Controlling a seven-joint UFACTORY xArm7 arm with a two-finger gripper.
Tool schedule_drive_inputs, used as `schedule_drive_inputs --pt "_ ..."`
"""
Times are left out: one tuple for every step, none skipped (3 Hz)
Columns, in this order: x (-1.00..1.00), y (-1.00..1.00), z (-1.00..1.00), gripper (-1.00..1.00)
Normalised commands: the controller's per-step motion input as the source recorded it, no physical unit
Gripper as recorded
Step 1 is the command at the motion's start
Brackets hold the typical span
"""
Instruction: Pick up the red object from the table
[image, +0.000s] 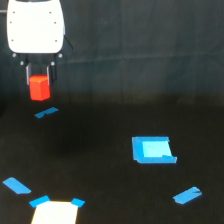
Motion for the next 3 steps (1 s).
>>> schedule_drive_inputs --pt "0.29 0.04 1.00 -1.00" --pt "-0.37 0.14 0.66 -0.87" --pt "0.23 -0.22 0.28 -1.00"
